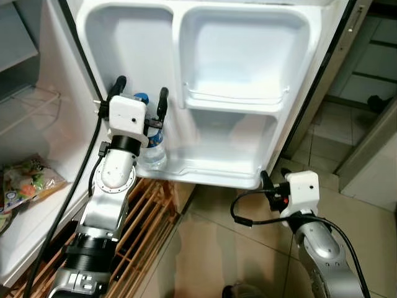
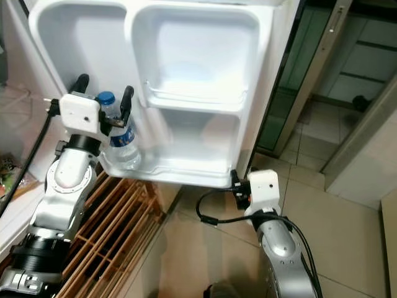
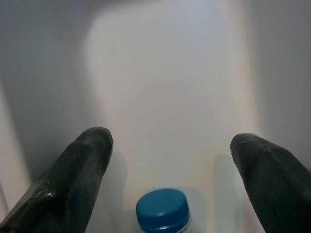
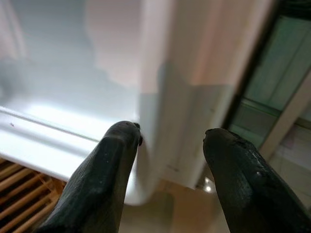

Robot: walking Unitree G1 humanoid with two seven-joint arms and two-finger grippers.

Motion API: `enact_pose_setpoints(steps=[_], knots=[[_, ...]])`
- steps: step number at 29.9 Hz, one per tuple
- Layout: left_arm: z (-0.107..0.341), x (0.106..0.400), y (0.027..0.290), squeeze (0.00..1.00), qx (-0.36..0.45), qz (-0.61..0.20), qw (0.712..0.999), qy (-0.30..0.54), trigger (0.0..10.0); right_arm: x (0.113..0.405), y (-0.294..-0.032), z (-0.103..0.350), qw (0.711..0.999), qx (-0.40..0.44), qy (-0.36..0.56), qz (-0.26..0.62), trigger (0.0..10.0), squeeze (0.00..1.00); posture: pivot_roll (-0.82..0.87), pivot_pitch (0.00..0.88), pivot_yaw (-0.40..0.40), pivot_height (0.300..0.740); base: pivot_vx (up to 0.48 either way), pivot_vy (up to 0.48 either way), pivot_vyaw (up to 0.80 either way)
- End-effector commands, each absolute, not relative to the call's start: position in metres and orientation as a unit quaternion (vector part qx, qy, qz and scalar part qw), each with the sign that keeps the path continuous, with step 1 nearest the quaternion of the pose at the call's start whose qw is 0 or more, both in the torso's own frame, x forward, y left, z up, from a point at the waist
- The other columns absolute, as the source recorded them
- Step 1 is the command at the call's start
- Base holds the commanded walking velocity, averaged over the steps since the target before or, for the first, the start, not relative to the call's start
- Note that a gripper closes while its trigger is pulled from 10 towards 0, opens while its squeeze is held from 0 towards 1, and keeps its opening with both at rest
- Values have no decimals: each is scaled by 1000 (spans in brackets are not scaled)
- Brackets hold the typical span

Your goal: Restocking fridge

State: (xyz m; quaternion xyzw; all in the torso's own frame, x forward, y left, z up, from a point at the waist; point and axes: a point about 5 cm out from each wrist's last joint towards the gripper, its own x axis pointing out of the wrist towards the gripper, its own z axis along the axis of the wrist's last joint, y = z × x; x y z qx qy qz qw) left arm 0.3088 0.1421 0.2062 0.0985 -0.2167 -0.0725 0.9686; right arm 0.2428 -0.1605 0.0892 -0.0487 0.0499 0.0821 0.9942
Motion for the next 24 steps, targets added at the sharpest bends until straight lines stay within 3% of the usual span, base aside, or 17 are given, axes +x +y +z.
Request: enact_pose_setpoints(steps=[1,7,15,24], knots=[[219,307,145,0,84,-90,967,-225,10000,246,-160,90,994,-49,47,85,10000,0,-132,0,23,740,0,0,0],[246,301,139,0,55,-193,952,-233,10000,250,-158,93,994,-49,36,91,10000,0,-128,0,25,740,0,0,0],[254,296,131,0,42,-262,937,-228,10000,253,-158,92,995,-34,37,85,10000,0,-120,0,27,740,0,0,0],[253,274,153,0,37,-320,925,-203,10000,251,-161,89,995,-34,40,82,10000,0,-86,0,14,740,0,0,0]])
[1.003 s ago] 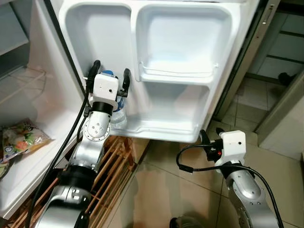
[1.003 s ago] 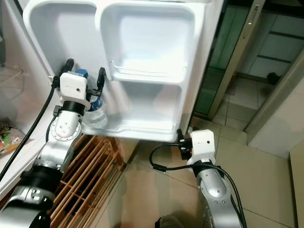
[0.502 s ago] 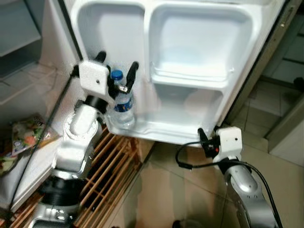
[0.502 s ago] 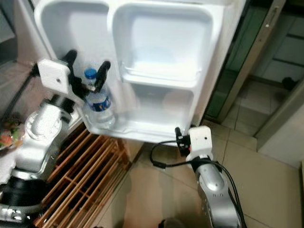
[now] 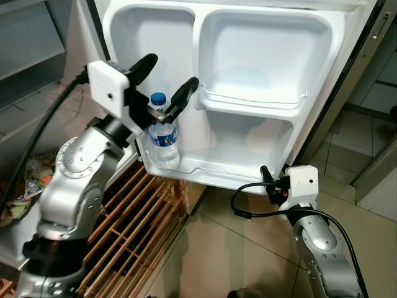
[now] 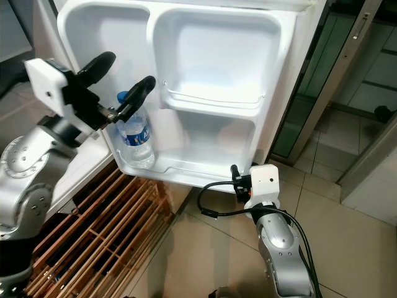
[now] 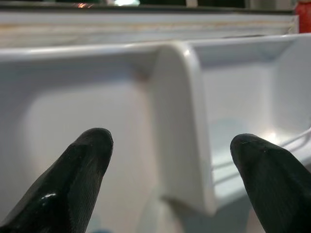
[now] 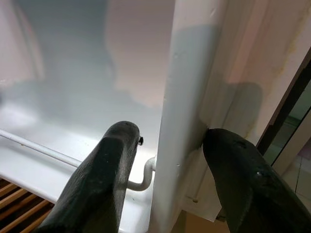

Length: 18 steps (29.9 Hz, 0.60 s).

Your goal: Restocking fridge

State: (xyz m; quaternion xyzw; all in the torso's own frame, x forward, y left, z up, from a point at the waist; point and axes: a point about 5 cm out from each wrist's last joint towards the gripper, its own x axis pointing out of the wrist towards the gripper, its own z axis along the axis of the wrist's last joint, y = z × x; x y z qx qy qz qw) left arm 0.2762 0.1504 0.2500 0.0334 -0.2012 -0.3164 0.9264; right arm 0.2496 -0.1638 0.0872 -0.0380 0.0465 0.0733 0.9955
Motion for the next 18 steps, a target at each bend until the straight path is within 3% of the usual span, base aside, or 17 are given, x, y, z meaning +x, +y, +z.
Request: enact_pose_setpoints(steps=[1,6,14,18], knots=[[250,271,156,0,33,-320,926,-197,10000,252,-162,88,995,-33,40,81,10000,0,-77,0,11,740,0,0,0],[229,257,156,0,-37,-347,926,-144,10000,259,-157,89,995,-30,36,88,10000,0,-65,0,4,740,0,0,0],[201,233,168,0,-71,-393,913,-84,10000,263,-161,90,995,-33,34,86,10000,0,-67,0,-5,740,0,0,0],[185,224,160,0,-100,-407,906,-58,10000,263,-163,89,995,-36,33,86,10000,0,-75,0,-8,740,0,-94,0]])
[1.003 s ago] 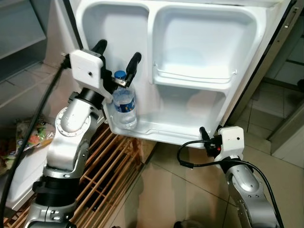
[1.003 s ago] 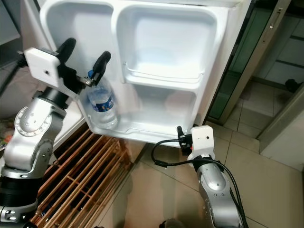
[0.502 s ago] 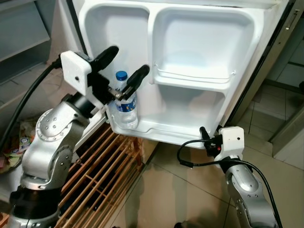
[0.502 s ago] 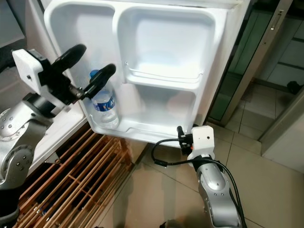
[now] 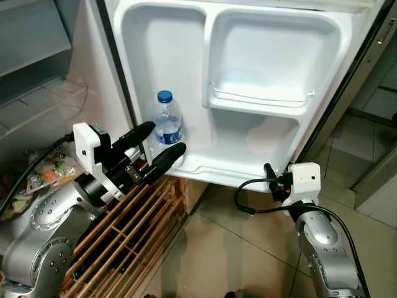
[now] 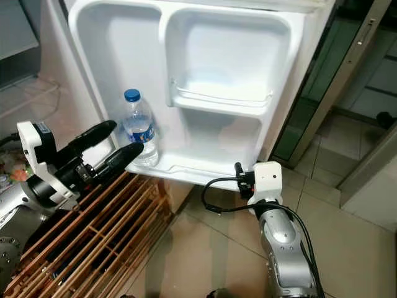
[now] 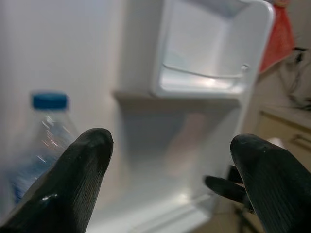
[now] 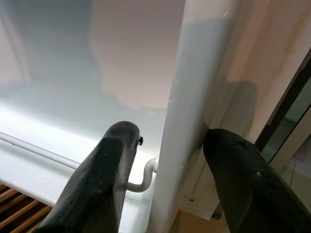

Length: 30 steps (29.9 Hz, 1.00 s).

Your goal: Restocking fridge

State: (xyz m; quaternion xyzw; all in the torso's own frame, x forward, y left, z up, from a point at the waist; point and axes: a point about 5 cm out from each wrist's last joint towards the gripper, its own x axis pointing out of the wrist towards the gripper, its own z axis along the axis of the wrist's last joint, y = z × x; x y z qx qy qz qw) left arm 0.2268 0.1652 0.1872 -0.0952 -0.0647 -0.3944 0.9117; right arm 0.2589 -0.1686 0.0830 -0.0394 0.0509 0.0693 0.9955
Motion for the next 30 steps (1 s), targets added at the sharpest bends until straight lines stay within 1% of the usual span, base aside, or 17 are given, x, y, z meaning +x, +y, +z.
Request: enact_pose_setpoints(steps=[1,4,10,17,19,20,22,23,26,30], knots=[[185,224,160,0,-100,-407,906,-58,10000,263,-163,89,995,-36,33,86,10000,0,-75,0,-8,740,0,-375,0],[177,226,159,0,-103,-398,910,-55,10000,264,-163,89,995,-36,32,86,10000,0,-80,0,-8,740,0,-480,0],[176,219,155,0,-124,-431,892,-61,10000,263,-165,88,995,-37,33,86,10000,0,-89,0,-5,740,0,-480,0],[174,211,149,0,-116,-471,872,-62,10000,258,-165,83,994,-44,39,97,10000,0,-94,0,7,740,0,-480,0],[173,210,148,0,-114,-478,869,-60,10000,257,-163,82,992,-47,39,107,10000,0,-98,0,10,740,0,-480,800],[169,209,148,0,-119,-483,866,-47,10000,252,-160,80,989,-60,42,130,10000,0,-98,0,10,740,0,-480,800],[165,209,147,0,-139,-489,861,-28,10000,248,-158,77,986,-65,48,147,10000,0,-103,0,13,740,0,-480,800],[164,211,147,0,-138,-487,862,-23,10000,244,-159,74,984,-65,57,158,10000,0,-103,0,13,740,0,-480,800],[160,217,147,0,-151,-471,869,-6,10000,240,-162,69,982,-70,67,159,10000,0,-103,0,13,740,0,0,800],[158,221,146,0,-137,-473,870,-11,10000,240,-164,67,982,-69,73,158,10000,0,-110,0,16,740,0,0,800]])
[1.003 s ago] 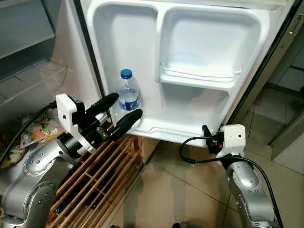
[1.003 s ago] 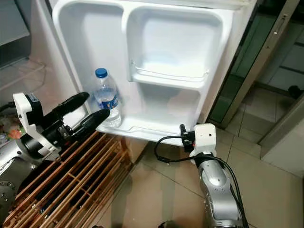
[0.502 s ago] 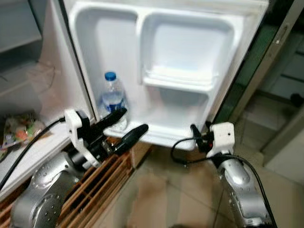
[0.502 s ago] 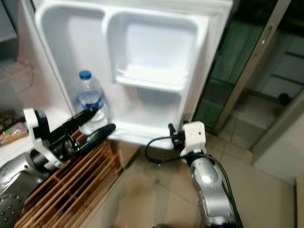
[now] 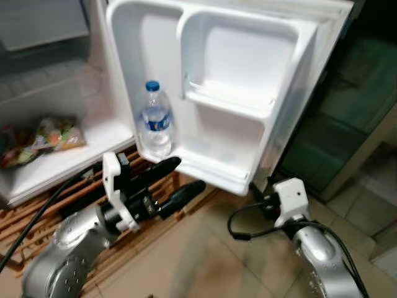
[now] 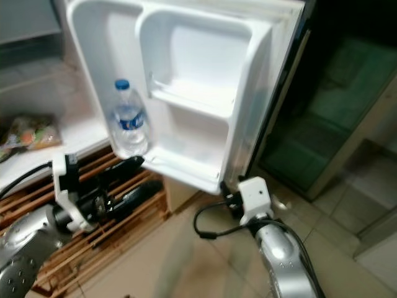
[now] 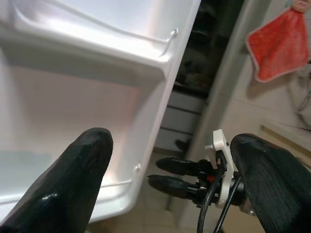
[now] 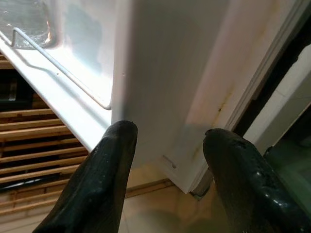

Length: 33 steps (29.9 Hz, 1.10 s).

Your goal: Restocking fridge

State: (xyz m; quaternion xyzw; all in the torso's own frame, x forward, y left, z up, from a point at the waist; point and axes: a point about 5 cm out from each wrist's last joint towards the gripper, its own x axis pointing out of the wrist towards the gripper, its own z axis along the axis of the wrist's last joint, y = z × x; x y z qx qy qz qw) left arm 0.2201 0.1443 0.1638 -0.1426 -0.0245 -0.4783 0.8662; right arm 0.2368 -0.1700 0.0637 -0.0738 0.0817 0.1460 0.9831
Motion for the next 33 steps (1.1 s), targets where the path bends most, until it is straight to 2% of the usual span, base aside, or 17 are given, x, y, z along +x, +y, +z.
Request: enact_pose_setpoints(steps=[1,5,16,24,28,30,32,33], knots=[[157,222,146,0,-132,-470,873,-14,10000,240,-164,67,982,-69,74,159,10000,0,-116,0,20,740,0,0,800],[156,224,146,0,-115,-455,883,-28,10000,235,-164,63,980,-66,83,169,10000,0,-116,0,21,740,0,-75,800],[152,221,148,0,-54,-417,905,-73,10000,228,-169,56,975,-72,104,184,10000,0,-114,0,17,740,0,-480,800],[143,221,145,0,-70,-430,899,-50,10000,224,-172,50,970,-80,122,194,10000,0,-119,0,21,740,0,-480,800],[130,228,149,0,-94,-422,902,1,10000,211,-178,36,956,-78,175,224,10000,0,-116,0,21,740,0,-240,0],[114,235,158,0,-49,-377,925,27,10000,190,-183,22,941,-79,225,239,10000,0,-118,0,23,740,0,0,0],[86,247,170,0,31,-285,955,78,10000,165,-186,5,927,-80,278,237,10000,0,-123,0,29,740,0,0,0],[86,247,170,0,31,-285,955,78,10000,165,-186,5,927,-80,278,237,10000,0,-123,0,29,740,0,0,0]])
